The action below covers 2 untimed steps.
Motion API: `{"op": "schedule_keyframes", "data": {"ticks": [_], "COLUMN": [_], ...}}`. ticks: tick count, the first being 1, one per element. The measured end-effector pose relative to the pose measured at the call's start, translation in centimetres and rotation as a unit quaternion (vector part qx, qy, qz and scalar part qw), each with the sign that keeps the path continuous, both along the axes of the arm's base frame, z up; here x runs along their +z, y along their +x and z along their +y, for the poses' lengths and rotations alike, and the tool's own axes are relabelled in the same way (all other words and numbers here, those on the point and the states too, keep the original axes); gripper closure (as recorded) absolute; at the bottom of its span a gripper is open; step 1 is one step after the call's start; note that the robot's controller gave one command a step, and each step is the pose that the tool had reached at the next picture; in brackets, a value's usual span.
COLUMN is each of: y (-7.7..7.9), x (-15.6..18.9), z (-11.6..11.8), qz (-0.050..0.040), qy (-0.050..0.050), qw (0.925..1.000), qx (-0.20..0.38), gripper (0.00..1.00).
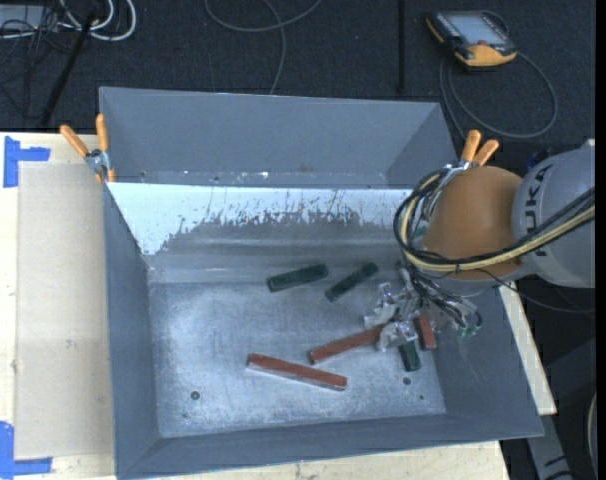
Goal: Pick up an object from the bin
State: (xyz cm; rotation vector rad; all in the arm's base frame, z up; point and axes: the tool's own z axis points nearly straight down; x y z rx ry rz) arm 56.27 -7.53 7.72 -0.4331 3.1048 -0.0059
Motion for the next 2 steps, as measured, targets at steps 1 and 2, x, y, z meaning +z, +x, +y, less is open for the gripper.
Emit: {"op": "schedule_keyframes", "data": {"ticks": [1,2], "y": [-0.13,-0.13], "x": [11.36,11.36], "z": [0.13,0.13], "qz": [0.0031,0.0032], "qy": [0.002,0.002], "qw": [0.9997,0.9997], "qx": [-0.023,-0.023], "gripper": [1.0,1.0]}}
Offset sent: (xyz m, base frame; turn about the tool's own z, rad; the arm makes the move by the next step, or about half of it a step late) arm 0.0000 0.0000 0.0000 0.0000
